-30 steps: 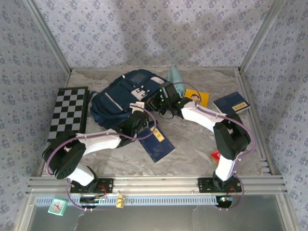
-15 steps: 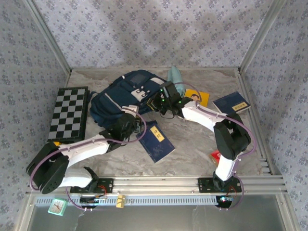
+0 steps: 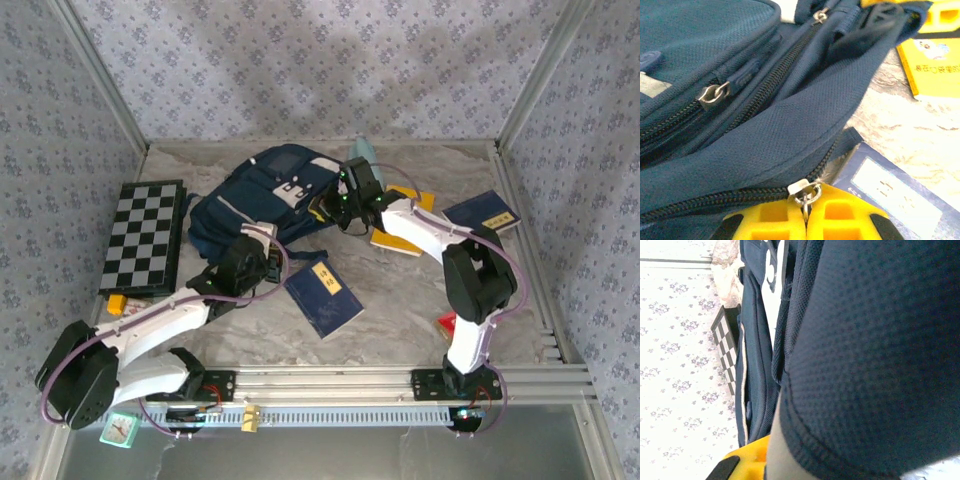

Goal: Pack books, pencil case, and school supplies into a backpack

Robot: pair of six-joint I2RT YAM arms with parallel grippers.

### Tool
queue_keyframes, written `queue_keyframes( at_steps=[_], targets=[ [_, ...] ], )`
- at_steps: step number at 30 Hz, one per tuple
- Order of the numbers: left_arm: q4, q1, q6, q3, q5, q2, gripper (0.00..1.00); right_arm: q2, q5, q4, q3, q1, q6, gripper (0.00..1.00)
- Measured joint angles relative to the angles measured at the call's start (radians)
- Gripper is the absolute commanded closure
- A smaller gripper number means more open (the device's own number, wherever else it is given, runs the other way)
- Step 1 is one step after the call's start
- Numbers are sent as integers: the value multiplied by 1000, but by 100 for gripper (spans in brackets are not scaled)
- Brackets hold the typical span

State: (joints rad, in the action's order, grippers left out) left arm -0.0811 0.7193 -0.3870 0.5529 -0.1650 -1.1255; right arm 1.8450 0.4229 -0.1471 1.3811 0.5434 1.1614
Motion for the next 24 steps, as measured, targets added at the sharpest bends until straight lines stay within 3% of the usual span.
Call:
queue_keyframes(
  at_steps=[5, 11, 15, 20, 24],
  targets=[
    [46, -1, 13, 27, 46, -21, 100, 82, 45, -72, 96, -31, -53, 93],
    [75, -5, 0, 92, 78, -95, 100, 105, 55, -84, 124, -62, -97, 57],
    [87, -5, -6, 123, 97, -163, 100, 50, 55, -46, 34, -66, -94, 38],
    [107, -5, -6, 138, 113, -204, 100, -28, 56, 22, -114, -26, -41, 31],
    [108, -5, -6, 144, 117, -207, 100, -30, 55, 121, -193, 26, 45, 35]
  ],
)
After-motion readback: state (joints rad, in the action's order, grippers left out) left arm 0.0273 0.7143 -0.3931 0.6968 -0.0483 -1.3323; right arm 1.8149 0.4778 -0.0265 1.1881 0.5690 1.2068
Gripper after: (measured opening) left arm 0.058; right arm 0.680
